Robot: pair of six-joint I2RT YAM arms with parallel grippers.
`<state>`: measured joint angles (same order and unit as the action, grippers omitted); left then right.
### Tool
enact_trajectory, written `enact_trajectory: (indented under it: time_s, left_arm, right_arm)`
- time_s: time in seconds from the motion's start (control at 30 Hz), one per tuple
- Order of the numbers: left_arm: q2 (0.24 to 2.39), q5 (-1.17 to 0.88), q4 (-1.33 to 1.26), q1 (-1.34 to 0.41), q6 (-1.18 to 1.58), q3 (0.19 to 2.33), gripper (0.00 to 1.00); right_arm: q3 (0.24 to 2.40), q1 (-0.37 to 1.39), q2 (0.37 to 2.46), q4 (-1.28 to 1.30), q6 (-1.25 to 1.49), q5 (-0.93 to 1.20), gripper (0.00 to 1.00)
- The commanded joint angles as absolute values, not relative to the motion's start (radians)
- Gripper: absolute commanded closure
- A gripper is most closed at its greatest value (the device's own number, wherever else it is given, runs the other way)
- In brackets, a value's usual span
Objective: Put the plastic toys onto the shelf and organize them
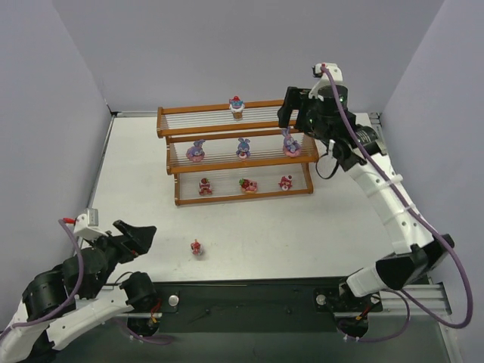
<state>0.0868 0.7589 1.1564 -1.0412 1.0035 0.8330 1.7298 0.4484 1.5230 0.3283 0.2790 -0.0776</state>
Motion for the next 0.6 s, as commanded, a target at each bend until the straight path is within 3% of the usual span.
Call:
enact_trajectory:
  time_s: [0.0,0.27,0.57]
  left_arm:
    - [0.208,0.707,1.095,-1.049,0.937,0.856,0.03]
    - [0.42,0.601,0.901,-1.049,0.893,0.747,0.03]
    - [0.462,0.489,0.758,-1.051,0.902,0.546,0.03]
  right_arm:
    - [1.602,0.474,1.367,0.327,0.301,-0.078,0.19]
    - [1.177,0.525,1.077,0.318,0.376,-0.063,0.18]
    - [0.993,0.557,0.95,0.281,0.439,-0.009,0.19]
